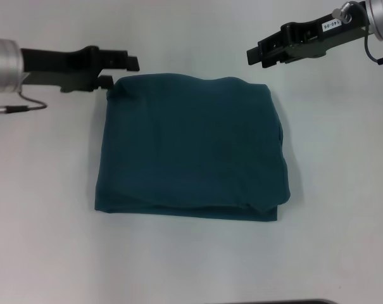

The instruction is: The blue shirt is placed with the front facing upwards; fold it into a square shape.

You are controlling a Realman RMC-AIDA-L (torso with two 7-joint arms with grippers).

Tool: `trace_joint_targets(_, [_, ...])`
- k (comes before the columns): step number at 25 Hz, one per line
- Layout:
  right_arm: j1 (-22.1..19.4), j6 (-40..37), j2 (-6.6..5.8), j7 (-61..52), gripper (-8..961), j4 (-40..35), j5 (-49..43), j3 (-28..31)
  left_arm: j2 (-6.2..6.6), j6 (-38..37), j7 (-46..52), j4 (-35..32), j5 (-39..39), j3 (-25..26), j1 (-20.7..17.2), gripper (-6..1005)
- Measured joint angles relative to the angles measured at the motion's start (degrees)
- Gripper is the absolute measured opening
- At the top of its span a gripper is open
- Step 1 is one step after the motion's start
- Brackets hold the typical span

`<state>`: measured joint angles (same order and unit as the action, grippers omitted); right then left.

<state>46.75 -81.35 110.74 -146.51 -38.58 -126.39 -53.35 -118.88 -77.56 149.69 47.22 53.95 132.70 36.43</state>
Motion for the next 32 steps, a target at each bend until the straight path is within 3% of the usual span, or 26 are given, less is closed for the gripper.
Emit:
trace_joint_targets(5, [-0.67, -1.59, -0.34, 1.2, 440, 0.0, -0.06, 0.0, 2.5, -14.32, -3.82, -0.33, 1.15, 6.08, -1.48, 793])
trace_joint_targets(10, [-2.68, -4.22, -0.04, 11.76, 440, -1.11, 1.05, 0.88, 2.88, -27.85, -16.34, -0.55, 2.64, 13.35, -3.96, 793])
trace_joint_targets(12, [-5.26, -6.01, 1.69, 23.7, 441, -4.01, 2.9, 2.99, 2.66, -31.63, -26.32, -0.65, 4.59, 14.72, -5.84, 794])
trace_joint_targets(14, [-8.95, -6.73, 4.26, 37.7, 441, -7.48, 5.71, 5.34, 1.88, -33.53, -38.03, -0.75, 6.61, 15.33, -8.53, 795])
trace_joint_targets(16, [-13.35, -5.97, 7.4, 50.62, 441, -9.97, 10.02, 7.78, 0.33, -32.83, -50.2, -0.86, 8.43, 16.11, -11.95, 796])
trace_joint_targets(18, [-16.16, -3.37, 9.08, 58.95, 442, -9.25, 15.12, 8.67, -1.64, -30.01, -60.98, -1.02, 10.07, 17.78, -15.2, 797])
trace_joint_targets(21, [-18.05, -2.97, 9.13, 63.61, 493, -6.36, 19.61, 7.98, -3.29, -27.6, -71.8, -3.2, 10.82, 19.22, -18.24, 799])
trace_joint_targets(27, [-21.67, -4.75, 9.41, 71.5, 648, -2.48, 21.78, 6.08, -2.9, -28.12, -80.38, -11.09, 9.37, 18.8, -20.13, 802])
trace_joint_targets(32, [-24.25, -9.02, 9.07, 86.94, 694, 4.37, 20.48, 0.21, -3.06, -29.8, -89.31, -13.98, 8.28, 18.68, -23.03, 803])
